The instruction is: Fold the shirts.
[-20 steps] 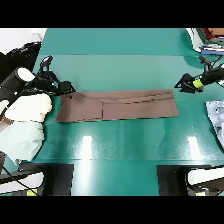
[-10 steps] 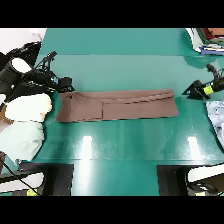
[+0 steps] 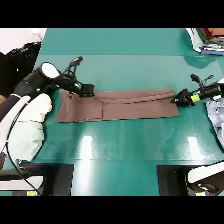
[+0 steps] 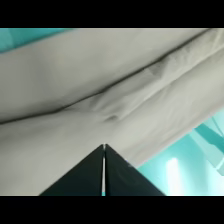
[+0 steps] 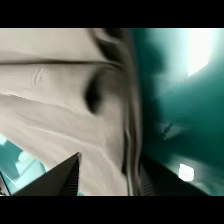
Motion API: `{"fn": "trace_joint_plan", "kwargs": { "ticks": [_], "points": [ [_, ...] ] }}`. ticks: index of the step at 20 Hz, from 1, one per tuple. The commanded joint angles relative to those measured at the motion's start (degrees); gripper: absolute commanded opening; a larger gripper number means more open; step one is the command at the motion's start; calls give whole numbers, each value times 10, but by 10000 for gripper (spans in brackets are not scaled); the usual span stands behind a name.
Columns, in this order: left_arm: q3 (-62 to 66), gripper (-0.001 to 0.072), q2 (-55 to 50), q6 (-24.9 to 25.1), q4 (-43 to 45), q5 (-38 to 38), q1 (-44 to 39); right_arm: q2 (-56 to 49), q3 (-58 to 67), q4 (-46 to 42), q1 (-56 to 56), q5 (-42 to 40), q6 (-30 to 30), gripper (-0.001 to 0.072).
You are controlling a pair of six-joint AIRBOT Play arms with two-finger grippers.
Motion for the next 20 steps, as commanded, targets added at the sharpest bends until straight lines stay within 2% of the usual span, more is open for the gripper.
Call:
{"fn": "trace_joint_plan", "kwargs": {
  "ticks": [1,4,10,12,15,20],
  "points": [
    [8,25,-43,-7,-36,35,-43,-25,38,-3,35,34,-5,84],
    [56,25,-98,-7,-41,30,-78,6,65,-2,47,53,-4,19],
    [195,25,-219,-24,-41,26,-144,129,141,0,100,60,79,18],
    [217,25,-248,-37,-41,20,-158,154,179,40,127,58,88,18],
    [219,25,-263,-48,-39,16,-164,162,245,102,167,57,104,18],
    [219,24,-264,-48,-37,26,-164,162,301,103,247,40,110,18]
  ]
}}
